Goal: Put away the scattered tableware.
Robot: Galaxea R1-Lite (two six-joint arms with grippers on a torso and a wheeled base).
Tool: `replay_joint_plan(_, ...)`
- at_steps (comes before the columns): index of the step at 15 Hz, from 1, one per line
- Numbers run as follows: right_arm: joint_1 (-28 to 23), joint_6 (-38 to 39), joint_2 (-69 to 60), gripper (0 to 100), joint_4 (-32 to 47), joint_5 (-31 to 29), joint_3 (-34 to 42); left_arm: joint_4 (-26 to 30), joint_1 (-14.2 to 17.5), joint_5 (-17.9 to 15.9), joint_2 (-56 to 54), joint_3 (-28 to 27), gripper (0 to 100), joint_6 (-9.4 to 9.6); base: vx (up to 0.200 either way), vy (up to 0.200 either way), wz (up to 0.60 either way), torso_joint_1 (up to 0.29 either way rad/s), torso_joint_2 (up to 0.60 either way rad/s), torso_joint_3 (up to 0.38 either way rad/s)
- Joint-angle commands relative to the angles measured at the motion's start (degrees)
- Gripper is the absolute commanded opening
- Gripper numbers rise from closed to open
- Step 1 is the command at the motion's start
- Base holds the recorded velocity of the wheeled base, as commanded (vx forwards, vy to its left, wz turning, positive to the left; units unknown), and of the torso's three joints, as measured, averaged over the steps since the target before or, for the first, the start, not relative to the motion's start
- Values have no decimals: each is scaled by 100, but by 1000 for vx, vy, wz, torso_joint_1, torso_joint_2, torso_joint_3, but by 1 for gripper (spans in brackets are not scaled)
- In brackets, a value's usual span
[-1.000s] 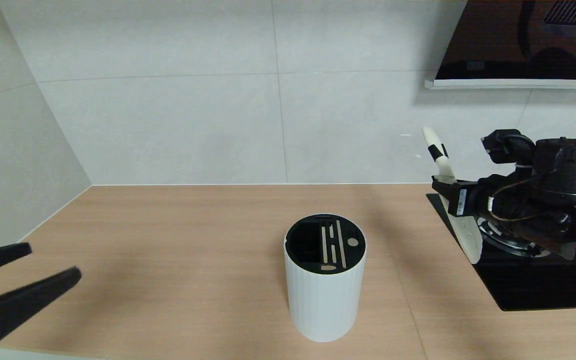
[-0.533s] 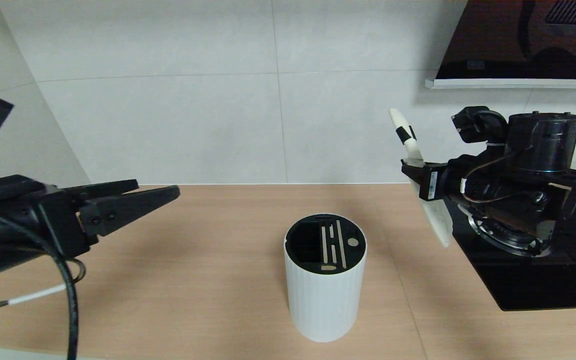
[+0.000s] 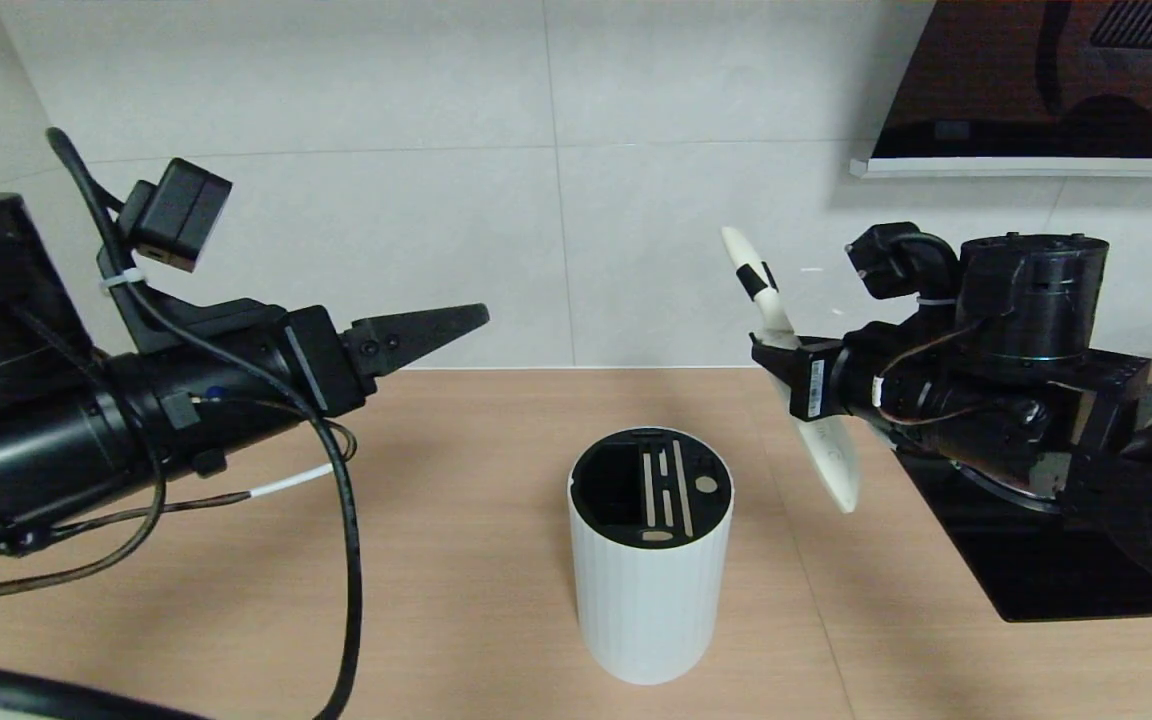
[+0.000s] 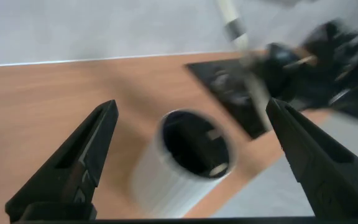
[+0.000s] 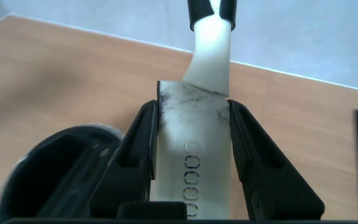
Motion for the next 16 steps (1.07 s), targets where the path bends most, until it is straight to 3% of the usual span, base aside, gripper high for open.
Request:
replay_joint_plan(1, 239, 15, -114, 0, 1, 3, 70, -438, -217, 7, 451, 19, 100, -190, 0, 0, 0, 0, 0, 0)
replay_joint_plan(3, 468, 24, -246, 0, 1, 3, 149, -860, -463, 121, 741, 36, 100, -269, 0, 0, 0, 0, 0, 0)
replay_joint_plan(5, 608, 120, -351, 0, 28, -5, 193, -983, -700, 227, 803, 71, 100, -454, 0, 0, 0, 0, 0, 0)
replay_joint_plan(6, 775, 261, -474, 0, 265, 3, 176, -1080, -938, 253, 811, 71, 100, -638, 0, 0, 0, 0, 0, 0)
replay_joint_plan(9, 986, 349, -544, 0, 467, 12, 176, -1370, -1201, 420, 811, 80, 100, -911, 0, 0, 0, 0, 0, 0)
replay_joint_plan(10, 986, 349, -544, 0, 467, 12, 176, -1370, -1201, 420, 811, 80, 100, -911, 0, 0, 0, 0, 0, 0)
replay_joint_plan(11, 1179, 428, -509, 0, 467, 12, 193, -1414, -1360, 420, 820, 89, 100, -1192, 0, 0, 0, 0, 0, 0)
replay_joint_plan(16, 1522, 577, -518, 0, 494, 12, 246, -1677, -1509, 438, 1101, 151, 100, -1245, 0, 0, 0, 0, 0, 0)
